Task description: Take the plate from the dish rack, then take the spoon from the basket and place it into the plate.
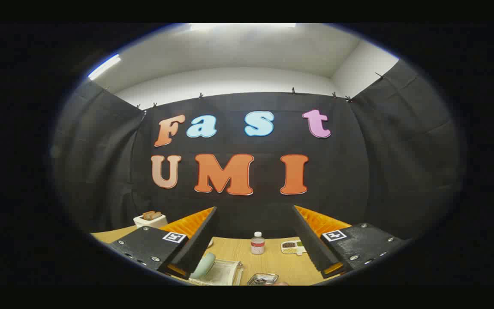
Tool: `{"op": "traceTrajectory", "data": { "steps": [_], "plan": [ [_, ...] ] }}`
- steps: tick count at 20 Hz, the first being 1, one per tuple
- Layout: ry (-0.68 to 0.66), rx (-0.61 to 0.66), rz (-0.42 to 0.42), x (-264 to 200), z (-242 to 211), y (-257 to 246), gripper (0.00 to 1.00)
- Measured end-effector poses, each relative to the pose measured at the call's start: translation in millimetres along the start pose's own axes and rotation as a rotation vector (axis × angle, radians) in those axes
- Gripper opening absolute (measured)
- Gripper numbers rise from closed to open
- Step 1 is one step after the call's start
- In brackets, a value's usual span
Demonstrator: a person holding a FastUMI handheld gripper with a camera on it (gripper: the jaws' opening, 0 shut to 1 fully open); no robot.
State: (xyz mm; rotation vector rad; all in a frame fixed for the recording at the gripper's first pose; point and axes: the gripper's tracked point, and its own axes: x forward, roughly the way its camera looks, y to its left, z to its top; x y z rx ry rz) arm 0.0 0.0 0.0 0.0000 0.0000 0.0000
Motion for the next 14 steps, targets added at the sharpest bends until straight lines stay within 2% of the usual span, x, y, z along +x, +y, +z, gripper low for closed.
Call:
{"op": "traceTrajectory", "data": {
  "steps": [14],
  "plan": [
    [0.012,-0.011,0.032,7.3,12.8,7.0,0.99]
  ]
}}
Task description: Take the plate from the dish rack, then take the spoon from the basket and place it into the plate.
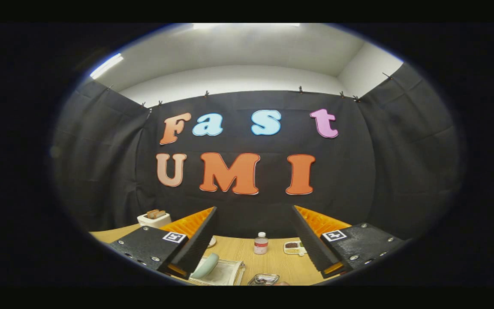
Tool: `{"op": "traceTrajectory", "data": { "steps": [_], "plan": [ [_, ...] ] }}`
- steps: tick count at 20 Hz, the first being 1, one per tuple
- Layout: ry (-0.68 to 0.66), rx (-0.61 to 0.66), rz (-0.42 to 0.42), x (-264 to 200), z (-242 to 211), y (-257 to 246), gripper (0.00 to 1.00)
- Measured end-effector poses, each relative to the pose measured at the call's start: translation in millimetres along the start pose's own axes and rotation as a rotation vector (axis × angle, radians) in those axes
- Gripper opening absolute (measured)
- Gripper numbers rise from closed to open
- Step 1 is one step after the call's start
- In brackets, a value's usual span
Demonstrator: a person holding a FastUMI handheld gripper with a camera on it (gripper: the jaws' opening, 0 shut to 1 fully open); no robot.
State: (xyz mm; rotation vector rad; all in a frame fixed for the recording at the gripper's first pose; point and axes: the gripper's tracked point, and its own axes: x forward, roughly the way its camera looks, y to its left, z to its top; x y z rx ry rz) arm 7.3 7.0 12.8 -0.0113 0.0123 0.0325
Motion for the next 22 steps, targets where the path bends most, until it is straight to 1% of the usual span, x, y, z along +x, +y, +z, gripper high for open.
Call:
{"op": "traceTrajectory", "data": {
  "steps": [2,6,9,11,14,18,22],
  "plan": [
    [-0.015,-0.013,-0.011,-0.4,7.4,-1.7,0.99],
    [-0.009,-0.019,0.015,-1.9,12.7,5.1,0.99],
    [0.012,-0.07,-0.017,-2.7,7.8,-9.0,0.99],
    [0.03,-0.082,-0.014,-3.2,4.3,-9.6,0.99],
    [0.114,-0.046,0.012,-0.6,-16.3,-3.7,0.99],
    [0.306,-0.002,0.064,2.7,-64.1,17.0,0.99],
    [0.459,0.031,0.107,8.3,-97.9,40.4,1.0]
  ]
}}
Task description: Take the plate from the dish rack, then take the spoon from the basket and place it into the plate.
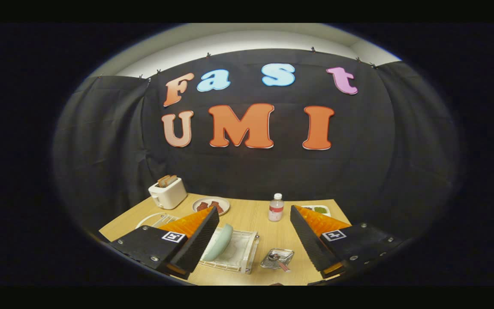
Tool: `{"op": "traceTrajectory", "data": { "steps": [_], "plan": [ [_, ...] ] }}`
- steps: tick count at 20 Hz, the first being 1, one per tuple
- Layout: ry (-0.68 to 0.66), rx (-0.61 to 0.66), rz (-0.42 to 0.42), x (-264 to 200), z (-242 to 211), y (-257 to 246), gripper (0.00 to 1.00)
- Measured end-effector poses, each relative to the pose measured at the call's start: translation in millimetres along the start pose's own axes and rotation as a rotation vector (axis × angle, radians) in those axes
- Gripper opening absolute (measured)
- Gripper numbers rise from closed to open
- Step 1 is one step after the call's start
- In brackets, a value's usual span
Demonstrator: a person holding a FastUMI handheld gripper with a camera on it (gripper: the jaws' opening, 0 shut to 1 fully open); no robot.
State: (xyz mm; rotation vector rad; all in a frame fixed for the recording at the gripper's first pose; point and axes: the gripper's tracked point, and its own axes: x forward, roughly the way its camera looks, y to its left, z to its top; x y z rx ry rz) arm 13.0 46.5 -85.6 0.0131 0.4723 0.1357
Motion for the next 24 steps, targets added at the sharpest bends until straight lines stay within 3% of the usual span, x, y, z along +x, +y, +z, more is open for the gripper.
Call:
{"op": "traceTrajectory", "data": {
  "steps": [4,12,19,21,24],
  "plan": [
    [0.146,0.049,0.058,23.2,-24.1,22.8,0.99],
    [0.506,0.103,0.08,61.9,-101.0,51.1,0.95],
    [0.737,0.03,0.104,83.8,-152.3,75.9,0.91],
    [0.787,0.005,0.095,91.6,-164.6,79.1,0.86],
    [0.835,-0.044,0.073,100.9,-178.9,83.1,0.72]
  ]
}}
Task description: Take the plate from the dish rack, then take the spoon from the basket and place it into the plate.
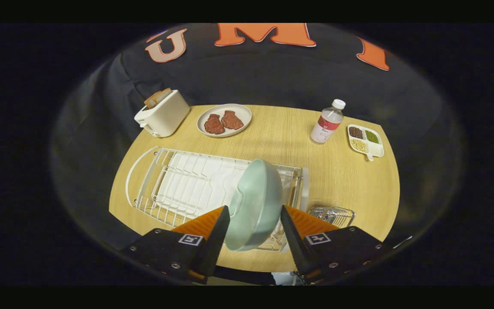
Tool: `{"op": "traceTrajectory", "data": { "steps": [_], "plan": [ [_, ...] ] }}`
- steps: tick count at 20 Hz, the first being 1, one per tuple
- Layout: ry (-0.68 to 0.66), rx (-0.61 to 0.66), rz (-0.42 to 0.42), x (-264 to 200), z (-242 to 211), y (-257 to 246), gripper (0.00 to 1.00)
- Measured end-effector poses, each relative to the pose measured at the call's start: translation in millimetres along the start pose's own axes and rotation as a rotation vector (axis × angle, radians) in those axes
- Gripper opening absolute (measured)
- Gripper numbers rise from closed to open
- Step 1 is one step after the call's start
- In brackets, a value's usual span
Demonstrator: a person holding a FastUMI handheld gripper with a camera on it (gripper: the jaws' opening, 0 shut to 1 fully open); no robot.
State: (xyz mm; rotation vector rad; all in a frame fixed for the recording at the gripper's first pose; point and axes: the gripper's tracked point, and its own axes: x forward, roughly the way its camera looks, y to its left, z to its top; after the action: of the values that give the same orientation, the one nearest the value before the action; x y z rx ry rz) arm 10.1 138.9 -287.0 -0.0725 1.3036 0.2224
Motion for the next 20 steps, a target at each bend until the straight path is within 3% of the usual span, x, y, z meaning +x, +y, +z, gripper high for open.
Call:
{"op": "traceTrajectory", "data": {
  "steps": [10,13,20],
  "plan": [
    [0.081,-0.063,-0.134,25.6,-7.3,10.0,0.43],
    [0.084,-0.052,-0.172,22.4,-8.4,8.4,0.39],
    [-0.023,-0.029,-0.32,-7.0,14.2,-26.4,0.26]
  ]
}}
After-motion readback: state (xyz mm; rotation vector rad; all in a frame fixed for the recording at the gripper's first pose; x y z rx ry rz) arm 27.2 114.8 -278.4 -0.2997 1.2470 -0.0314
